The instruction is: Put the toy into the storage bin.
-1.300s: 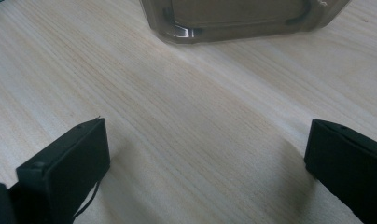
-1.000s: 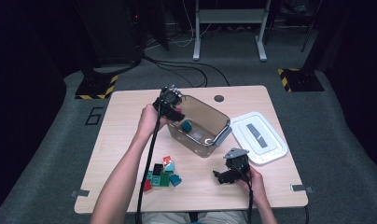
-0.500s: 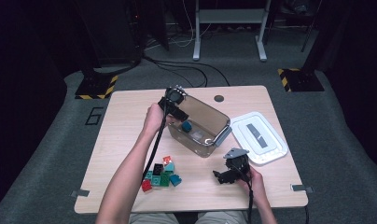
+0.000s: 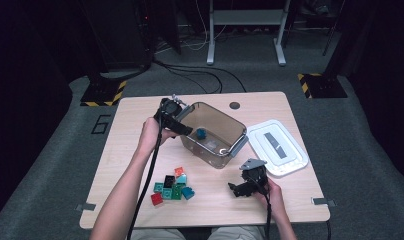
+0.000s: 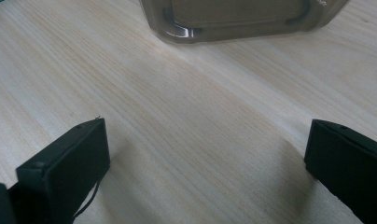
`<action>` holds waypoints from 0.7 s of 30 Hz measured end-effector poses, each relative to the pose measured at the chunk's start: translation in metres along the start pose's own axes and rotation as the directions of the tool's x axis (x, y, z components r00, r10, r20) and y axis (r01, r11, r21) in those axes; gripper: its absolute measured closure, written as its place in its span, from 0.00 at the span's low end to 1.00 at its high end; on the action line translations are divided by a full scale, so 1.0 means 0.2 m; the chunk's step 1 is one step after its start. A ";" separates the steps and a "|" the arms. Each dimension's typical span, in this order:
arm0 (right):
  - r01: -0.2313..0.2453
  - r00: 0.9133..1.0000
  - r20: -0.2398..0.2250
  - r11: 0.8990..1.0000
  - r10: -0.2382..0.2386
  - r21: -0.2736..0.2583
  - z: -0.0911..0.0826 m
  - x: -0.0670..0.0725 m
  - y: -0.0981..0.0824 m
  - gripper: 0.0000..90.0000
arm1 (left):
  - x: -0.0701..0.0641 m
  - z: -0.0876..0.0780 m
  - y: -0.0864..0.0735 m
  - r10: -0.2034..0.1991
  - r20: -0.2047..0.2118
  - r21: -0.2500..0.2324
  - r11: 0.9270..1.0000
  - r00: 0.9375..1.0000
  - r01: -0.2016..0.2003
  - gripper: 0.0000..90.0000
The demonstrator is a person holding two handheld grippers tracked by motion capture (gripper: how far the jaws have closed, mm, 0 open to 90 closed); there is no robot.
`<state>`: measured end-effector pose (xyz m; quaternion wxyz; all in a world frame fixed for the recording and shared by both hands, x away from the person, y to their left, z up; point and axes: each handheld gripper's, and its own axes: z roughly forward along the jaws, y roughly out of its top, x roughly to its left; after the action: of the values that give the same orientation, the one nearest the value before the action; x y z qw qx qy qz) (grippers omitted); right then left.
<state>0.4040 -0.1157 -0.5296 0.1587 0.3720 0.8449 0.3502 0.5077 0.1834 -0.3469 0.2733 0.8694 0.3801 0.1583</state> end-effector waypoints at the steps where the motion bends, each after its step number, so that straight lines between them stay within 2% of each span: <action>1: -0.005 1.000 -0.001 1.000 0.005 0.001 0.00 0.00 0.00 0.00 | 0.00 -0.02 -0.02 0.000 0.001 -0.007 1.000 1.000 0.000 0.17; 8: 0.000 1.000 0.000 1.000 0.000 0.000 0.00 0.00 0.00 0.00 | -0.01 -0.09 -0.14 -0.008 -0.012 -0.017 1.000 1.000 0.008 0.17; 15: -0.001 1.000 0.000 1.000 0.001 0.000 0.00 0.00 0.00 0.00 | 0.01 -0.08 -0.26 -0.042 -0.008 -0.007 0.999 0.999 0.042 0.16; 21: -0.003 1.000 -0.001 1.000 0.003 0.000 0.00 0.00 0.00 0.00 | 0.02 -0.04 -0.36 -0.055 -0.001 0.008 0.998 0.998 0.055 0.15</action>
<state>0.4040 -0.1154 -0.5296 0.1577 0.3730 0.8445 0.3505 0.4652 0.2290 -0.3820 0.2740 0.8595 0.4048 0.1495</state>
